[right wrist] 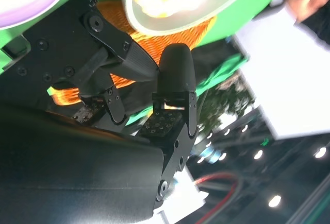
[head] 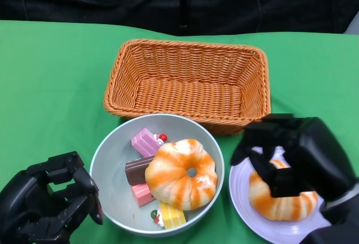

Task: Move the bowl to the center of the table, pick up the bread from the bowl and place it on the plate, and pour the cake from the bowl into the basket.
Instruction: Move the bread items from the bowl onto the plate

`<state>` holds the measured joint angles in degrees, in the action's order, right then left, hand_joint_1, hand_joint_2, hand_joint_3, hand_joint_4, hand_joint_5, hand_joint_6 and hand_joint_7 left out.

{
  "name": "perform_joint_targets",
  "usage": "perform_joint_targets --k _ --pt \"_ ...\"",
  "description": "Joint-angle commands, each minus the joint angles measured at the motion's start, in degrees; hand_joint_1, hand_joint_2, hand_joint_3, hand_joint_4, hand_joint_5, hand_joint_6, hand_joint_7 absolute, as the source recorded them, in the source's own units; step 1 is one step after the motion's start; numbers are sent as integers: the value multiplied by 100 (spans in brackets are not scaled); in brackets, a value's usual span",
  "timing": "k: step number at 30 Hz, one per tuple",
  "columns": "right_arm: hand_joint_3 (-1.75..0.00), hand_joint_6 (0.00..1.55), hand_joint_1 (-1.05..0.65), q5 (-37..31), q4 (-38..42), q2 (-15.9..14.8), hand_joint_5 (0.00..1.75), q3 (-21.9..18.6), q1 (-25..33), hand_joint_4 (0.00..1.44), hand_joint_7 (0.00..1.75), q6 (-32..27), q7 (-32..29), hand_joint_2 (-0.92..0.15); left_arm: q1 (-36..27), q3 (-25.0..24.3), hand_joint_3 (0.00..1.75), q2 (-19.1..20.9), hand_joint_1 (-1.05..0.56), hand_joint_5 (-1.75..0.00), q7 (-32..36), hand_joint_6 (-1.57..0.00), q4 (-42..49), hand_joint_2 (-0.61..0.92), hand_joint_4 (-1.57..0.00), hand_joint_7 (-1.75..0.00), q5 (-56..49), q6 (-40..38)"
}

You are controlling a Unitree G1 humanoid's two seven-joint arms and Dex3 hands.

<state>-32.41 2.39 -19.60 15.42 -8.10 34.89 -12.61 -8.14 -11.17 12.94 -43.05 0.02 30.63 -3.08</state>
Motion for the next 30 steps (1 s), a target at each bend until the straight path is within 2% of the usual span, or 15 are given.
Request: perform_joint_targets --k 1,6,7,8,9,10,12,17,25,28,30 --pt "-110 81 -18 -73 -216 50 156 -36 84 81 116 -126 155 -49 -25 -17 116 42 -21 -153 26 -80 -3 35 -75 -118 -28 42" --pt "-108 82 -18 -91 -263 97 156 -78 112 81 115 -156 229 -49 -25 -17 115 42 -21 -154 26 -79 -3 35 -75 -118 -28 42" --pt "-108 82 -18 -619 -759 -1 156 103 192 81 115 -547 734 -50 -30 -25 115 16 -21 -154 27 -79 -12 35 -75 -118 -9 64" --pt "-74 59 -41 -1076 -1204 -47 108 257 291 51 75 -921 1177 -65 -42 -34 113 -14 -22 -153 42 -79 -21 35 -75 -118 -4 95" --pt "-35 52 -58 -1421 -1555 -63 61 368 387 39 35 -1223 1509 -81 -58 -39 111 -37 -23 -152 57 -80 -35 36 -75 -117 1 112" --pt "-21 50 -64 -1649 -1799 -51 43 438 467 36 20 -1447 1727 -86 -75 -43 110 -52 -23 -152 74 -80 -55 36 -75 -117 2 112" --pt "-9 47 -70 -1875 -2046 29 27 504 564 34 7 -1728 1943 -91 -93 -57 109 -65 -22 -151 104 -80 -84 37 -75 -117 10 74" --pt "-6 44 -72 -2251 -2328 186 19 657 636 33 1 -2196 2260 -92 -80 -79 108 -72 -21 -151 157 -80 -115 38 -76 -116 82 -25" --pt "-8 44 -74 -2485 -2469 248 16 813 657 33 1 -2529 2362 -92 -73 -97 113 -79 -18 -152 163 -81 -97 36 -77 -116 119 -8" --pt "-7 44 -75 -3253 -2571 591 14 1124 658 32 0 -3162 2753 -92 -30 -217 121 -250 -16 -157 152 -80 21 34 -78 -118 349 44" --pt "-5 44 -74 -3512 -2596 733 13 1261 678 32 0 -3398 2878 -92 -11 -258 122 -313 -17 -160 157 -80 62 34 -78 -119 407 72"
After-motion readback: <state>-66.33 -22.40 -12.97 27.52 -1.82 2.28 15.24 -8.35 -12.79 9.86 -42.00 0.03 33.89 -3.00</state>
